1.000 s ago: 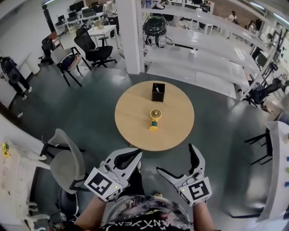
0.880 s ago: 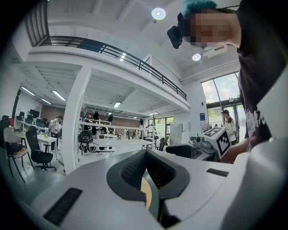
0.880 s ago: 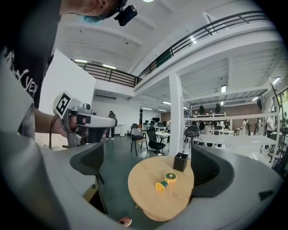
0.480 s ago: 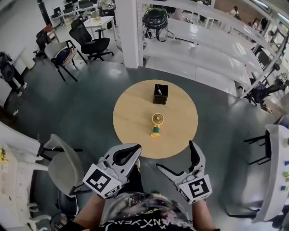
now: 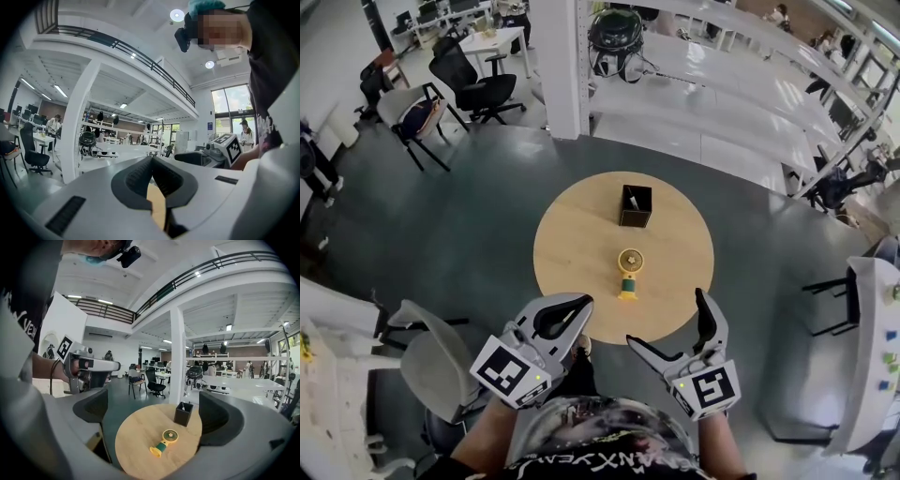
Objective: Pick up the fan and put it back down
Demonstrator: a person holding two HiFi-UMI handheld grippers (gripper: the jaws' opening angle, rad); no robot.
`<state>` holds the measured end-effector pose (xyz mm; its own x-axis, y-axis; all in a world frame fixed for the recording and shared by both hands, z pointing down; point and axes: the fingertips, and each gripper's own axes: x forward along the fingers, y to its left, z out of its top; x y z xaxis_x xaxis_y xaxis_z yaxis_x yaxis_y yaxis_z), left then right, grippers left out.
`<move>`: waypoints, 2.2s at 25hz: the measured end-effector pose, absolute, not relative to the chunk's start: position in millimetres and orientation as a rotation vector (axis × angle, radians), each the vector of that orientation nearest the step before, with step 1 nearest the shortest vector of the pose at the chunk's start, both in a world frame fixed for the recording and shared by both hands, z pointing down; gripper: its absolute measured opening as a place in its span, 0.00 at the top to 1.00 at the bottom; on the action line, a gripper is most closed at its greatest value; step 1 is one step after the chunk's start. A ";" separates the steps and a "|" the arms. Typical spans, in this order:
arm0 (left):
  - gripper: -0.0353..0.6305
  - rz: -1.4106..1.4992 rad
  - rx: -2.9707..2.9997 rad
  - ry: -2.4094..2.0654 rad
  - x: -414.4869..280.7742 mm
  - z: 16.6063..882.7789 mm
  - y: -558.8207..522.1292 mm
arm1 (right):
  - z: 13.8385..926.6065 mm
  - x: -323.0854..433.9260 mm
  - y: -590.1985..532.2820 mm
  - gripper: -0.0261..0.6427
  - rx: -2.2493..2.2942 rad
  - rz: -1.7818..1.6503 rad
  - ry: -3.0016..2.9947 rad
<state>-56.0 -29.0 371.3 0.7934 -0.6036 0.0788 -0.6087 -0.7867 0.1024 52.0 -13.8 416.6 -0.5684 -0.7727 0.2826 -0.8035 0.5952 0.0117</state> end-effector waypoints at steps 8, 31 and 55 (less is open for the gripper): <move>0.92 0.049 2.876 -0.876 -72.2 366.8 -84.0 | 411.6 34.8 -59.2 0.09 1.368 0.195 -2.501; 0.92 0.050 2.863 -0.806 -90.9 383.3 -179.1 | 421.0 10.1 -147.4 0.09 1.430 0.204 -2.442; 0.92 0.098 2.852 -0.975 -47.3 369.2 -175.8 | 430.3 62.8 -173.9 0.09 1.483 0.171 -2.460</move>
